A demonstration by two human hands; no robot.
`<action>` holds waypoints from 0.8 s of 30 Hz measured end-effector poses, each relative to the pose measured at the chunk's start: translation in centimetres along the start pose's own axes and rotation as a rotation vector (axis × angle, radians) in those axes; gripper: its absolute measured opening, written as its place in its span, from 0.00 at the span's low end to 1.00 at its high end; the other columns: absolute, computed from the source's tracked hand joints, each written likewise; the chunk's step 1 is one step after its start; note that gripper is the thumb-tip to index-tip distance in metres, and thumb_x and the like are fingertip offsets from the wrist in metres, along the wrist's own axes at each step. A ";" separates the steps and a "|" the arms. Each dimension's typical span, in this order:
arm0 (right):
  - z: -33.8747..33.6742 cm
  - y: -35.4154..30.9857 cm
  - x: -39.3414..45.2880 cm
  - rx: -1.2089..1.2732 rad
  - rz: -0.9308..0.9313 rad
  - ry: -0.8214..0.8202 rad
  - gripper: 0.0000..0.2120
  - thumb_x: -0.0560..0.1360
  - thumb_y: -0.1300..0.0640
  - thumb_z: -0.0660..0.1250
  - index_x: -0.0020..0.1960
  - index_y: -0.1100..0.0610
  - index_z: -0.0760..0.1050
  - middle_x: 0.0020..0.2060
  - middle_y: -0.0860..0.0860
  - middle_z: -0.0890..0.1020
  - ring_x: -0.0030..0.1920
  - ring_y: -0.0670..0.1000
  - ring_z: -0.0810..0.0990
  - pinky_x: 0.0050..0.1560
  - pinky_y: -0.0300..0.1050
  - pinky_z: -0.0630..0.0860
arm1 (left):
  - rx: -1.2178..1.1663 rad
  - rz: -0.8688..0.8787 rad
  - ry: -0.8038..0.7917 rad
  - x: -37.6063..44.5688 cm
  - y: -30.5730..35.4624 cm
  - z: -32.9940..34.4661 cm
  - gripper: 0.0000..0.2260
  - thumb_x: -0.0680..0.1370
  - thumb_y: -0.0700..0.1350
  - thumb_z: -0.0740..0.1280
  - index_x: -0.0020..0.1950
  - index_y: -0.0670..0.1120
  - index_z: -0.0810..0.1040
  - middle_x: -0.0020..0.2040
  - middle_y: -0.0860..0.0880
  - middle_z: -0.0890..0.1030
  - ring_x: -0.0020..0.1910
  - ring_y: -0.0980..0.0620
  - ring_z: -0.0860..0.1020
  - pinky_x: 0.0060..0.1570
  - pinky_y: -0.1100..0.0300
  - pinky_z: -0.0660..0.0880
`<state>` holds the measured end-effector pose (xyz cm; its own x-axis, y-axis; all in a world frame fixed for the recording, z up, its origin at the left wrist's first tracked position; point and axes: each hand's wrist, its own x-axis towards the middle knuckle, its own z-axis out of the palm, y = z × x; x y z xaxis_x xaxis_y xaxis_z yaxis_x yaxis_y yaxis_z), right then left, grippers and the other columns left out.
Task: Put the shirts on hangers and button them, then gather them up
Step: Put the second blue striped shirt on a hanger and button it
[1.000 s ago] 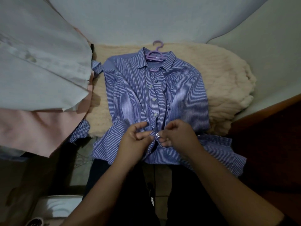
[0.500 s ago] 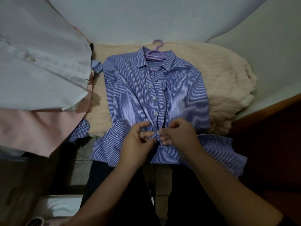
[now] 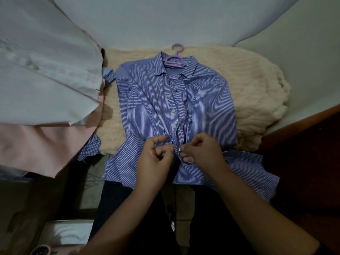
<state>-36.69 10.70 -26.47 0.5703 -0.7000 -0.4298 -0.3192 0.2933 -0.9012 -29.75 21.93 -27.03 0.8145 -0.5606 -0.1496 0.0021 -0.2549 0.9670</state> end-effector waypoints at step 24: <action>-0.3 -0.3 0.3 0.016 -0.014 -0.014 0.15 0.72 0.71 0.68 0.38 0.58 0.64 0.33 0.58 0.81 0.24 0.46 0.78 0.23 0.36 0.72 | 0.050 0.063 -0.006 0.4 0.7 0.0 0.12 0.76 0.39 0.69 0.49 0.55 0.71 0.36 0.56 0.84 0.35 0.64 0.80 0.38 0.73 0.72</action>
<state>-36.64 10.18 -26.33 0.5853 -0.6950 -0.4175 -0.2990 0.2936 -0.9080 -29.45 21.58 -26.44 0.8084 -0.5816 -0.0904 -0.0777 -0.2577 0.9631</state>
